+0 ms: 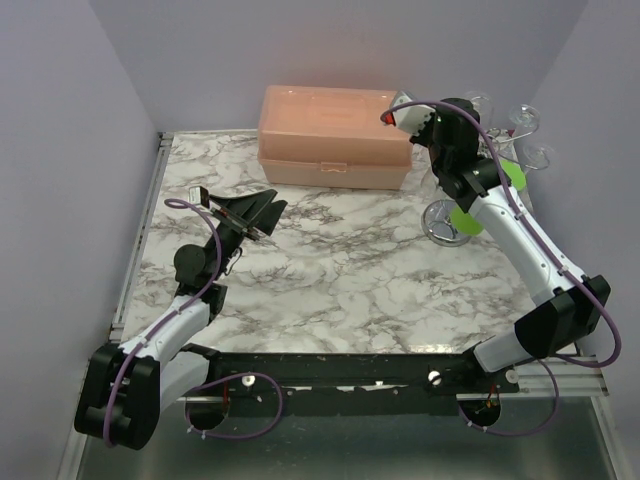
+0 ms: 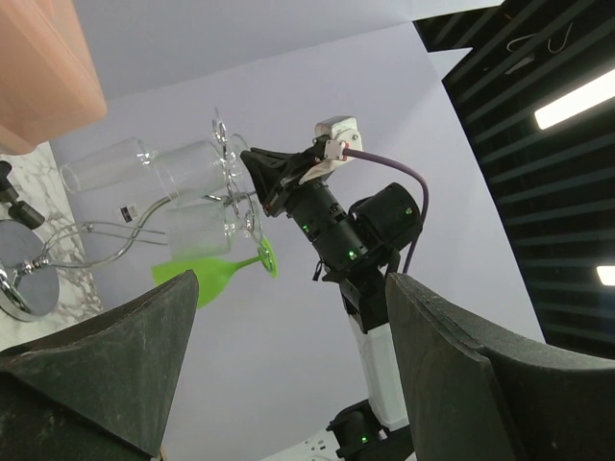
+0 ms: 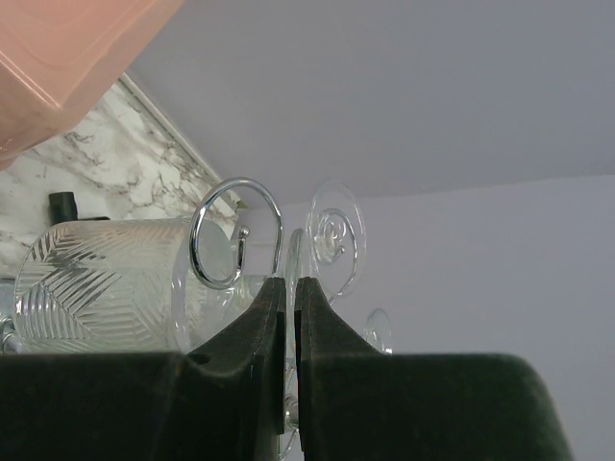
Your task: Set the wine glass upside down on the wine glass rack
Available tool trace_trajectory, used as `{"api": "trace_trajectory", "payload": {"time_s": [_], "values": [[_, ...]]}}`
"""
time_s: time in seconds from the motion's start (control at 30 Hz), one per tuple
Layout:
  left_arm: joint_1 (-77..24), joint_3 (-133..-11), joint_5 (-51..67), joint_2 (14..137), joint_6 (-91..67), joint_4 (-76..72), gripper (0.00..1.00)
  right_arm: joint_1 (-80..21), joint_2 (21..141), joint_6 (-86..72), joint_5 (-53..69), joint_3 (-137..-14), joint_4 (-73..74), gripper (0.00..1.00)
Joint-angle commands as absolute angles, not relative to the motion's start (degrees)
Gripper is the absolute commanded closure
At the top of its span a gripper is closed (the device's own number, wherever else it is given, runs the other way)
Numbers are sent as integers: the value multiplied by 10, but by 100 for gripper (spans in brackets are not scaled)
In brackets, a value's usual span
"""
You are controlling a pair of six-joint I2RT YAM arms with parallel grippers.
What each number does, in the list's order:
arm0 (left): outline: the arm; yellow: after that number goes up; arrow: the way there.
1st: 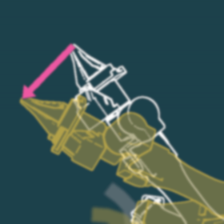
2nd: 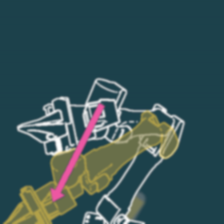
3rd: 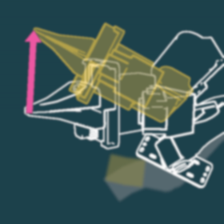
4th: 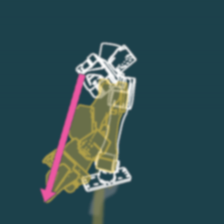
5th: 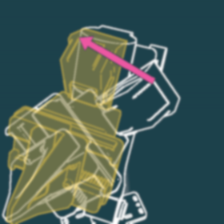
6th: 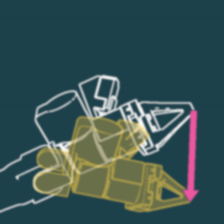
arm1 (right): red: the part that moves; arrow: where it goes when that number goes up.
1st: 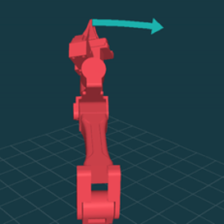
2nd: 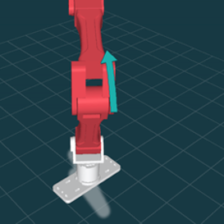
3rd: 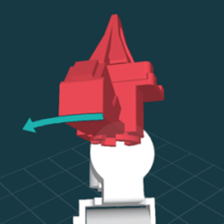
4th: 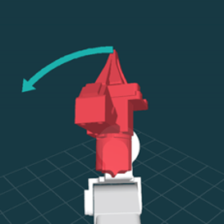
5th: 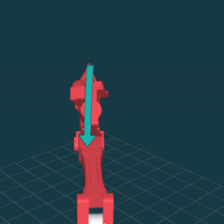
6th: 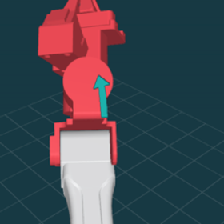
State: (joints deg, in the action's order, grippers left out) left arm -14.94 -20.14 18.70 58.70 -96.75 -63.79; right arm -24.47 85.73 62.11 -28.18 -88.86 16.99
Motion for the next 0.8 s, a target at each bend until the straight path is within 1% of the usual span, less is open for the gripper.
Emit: {"api": "trace_trajectory", "payload": {"time_s": [0.0, 0.77], "values": [[-145, -206, 194, 574, -965, -656, 19, -244, 858, 651, -258, -898, 75, 100], [-143, -203, 193, 567, -964, -649, 19, -243, 870, 667, -193, -884, 8, 100]]}}
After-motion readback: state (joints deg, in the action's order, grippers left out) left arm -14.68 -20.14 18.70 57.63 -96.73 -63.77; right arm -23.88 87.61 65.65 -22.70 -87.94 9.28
